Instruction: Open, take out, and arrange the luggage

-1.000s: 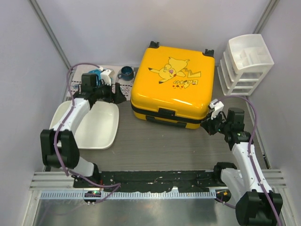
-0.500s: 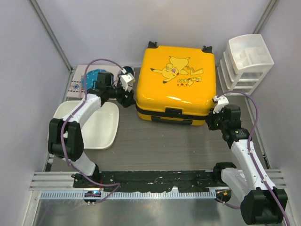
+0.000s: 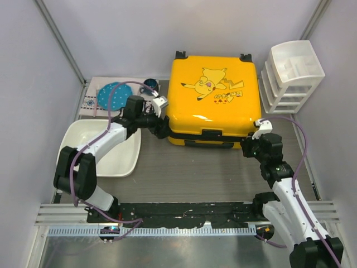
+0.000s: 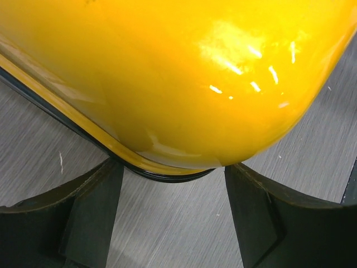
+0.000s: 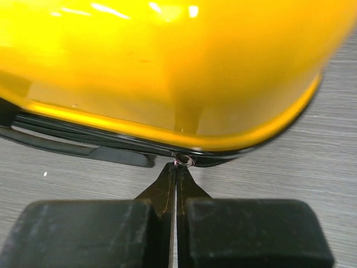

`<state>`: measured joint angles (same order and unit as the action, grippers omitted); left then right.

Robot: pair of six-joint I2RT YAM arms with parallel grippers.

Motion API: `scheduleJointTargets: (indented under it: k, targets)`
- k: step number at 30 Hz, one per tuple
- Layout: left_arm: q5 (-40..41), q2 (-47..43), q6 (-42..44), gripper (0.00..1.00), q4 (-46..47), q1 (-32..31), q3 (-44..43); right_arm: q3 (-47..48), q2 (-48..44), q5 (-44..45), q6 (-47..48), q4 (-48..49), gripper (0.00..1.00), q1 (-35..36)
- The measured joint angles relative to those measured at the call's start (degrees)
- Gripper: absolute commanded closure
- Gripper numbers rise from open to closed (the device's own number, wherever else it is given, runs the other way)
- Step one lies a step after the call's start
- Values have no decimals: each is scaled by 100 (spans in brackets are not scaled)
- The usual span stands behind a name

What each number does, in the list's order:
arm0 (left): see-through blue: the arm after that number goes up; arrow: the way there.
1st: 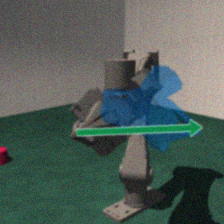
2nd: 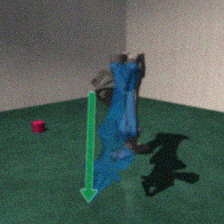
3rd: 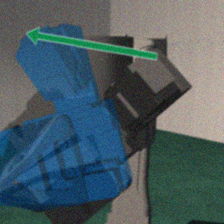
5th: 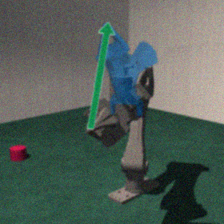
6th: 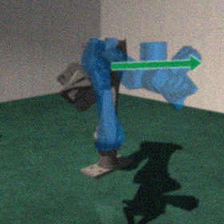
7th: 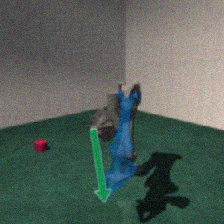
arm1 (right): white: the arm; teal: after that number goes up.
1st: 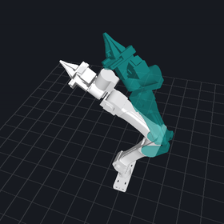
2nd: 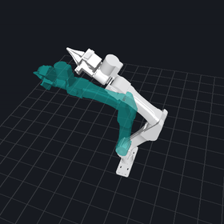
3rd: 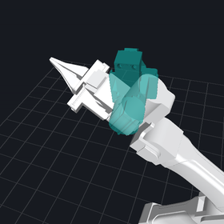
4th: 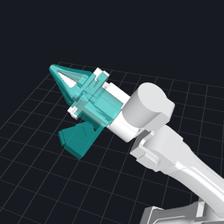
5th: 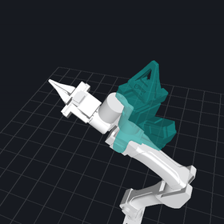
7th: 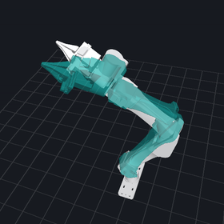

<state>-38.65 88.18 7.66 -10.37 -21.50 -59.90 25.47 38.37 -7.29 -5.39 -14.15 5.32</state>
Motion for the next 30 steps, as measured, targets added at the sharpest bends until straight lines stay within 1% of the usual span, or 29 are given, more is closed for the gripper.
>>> scheduleJointTargets:
  k: [5, 9, 18, 22, 24, 27, 30]
  targets:
    - [87, -35, -199, 27, 256, -164, 125, -17, 282, 15, -131, 382, 99, 308]
    - [214, -42, -385, 27, 455, -367, 195, -17, 326, 129, -240, 501, 99, 507]
    - [372, 31, -1156, 28, 678, -562, 212, -15, 654, 1204, -92, 901, 99, 2076]
    - [485, 37, -1425, 28, 691, -590, 223, -15, 922, 1858, 42, 1215, 99, 2865]
    - [514, 37, -1572, 28, 717, -590, 254, -15, 1187, 2452, 179, 1478, 99, 3440]
    - [542, 42, -1834, 29, 756, -592, 299, 57, 1655, 3060, 337, 1882, 99, 4096]
    - [568, 42, -2031, 30, 780, -601, 326, 186, 2065, 3410, 402, 2208, 99, 4485]
